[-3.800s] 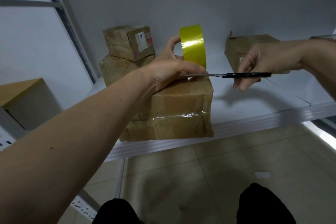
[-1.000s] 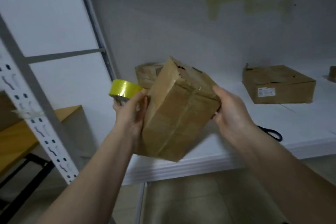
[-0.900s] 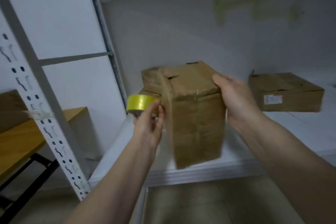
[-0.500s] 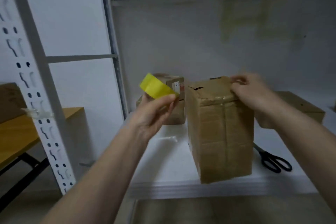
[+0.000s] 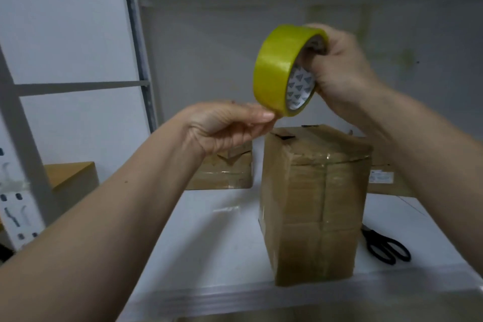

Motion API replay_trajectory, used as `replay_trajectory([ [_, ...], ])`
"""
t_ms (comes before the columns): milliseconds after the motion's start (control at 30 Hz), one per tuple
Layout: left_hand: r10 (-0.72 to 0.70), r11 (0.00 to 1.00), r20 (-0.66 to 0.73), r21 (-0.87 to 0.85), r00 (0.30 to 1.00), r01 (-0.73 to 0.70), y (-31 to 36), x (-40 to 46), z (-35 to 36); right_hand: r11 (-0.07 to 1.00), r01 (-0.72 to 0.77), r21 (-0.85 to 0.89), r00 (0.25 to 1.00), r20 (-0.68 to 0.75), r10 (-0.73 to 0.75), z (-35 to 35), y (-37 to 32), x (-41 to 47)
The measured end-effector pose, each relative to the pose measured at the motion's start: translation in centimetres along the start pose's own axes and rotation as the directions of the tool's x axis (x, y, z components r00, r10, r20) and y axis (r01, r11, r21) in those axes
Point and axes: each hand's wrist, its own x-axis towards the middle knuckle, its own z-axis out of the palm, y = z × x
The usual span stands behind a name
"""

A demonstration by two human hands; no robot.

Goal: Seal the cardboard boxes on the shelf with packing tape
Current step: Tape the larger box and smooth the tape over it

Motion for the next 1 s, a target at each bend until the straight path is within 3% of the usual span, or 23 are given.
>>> replay_trajectory([
  [167, -0.016, 0.995, -0.108, -0.104, 0.994, 0.005, -1.1, 0.4, -0.7, 0.996, 0.061, -0.058, 0.998, -0.027, -0.063, -0.7, 0.2, 0.7],
  [333, -0.007, 0.973, -0.147, -0.229, 0.989, -0.028, -2.3, 0.4, 0.2, 0.993, -0.031, 0.118, 0.998, -0.058, 0.038, -1.1, 1.3, 0.5],
  [567, 0.042, 0.848, -0.025, -0.527, 0.999, -0.049, -2.6, 0.5, 2.2, 0.998, -0.020, 0.063, 0.996, -0.082, 0.025, -0.8, 2.1, 0.3],
  [867, 0.010, 0.873, -0.226, -0.473, 0.974, -0.119, -3.1, 0.4, 2.8, 0.963, 0.103, -0.250, 0.987, -0.090, -0.130, -1.1, 2.7, -0.1],
  [1000, 0.006, 0.868, -0.287, -0.475, 0.958, -0.148, -3.2, 0.9, 2.4, 0.962, 0.129, -0.240, 0.982, -0.103, -0.157, -0.4, 1.9, -0.9],
])
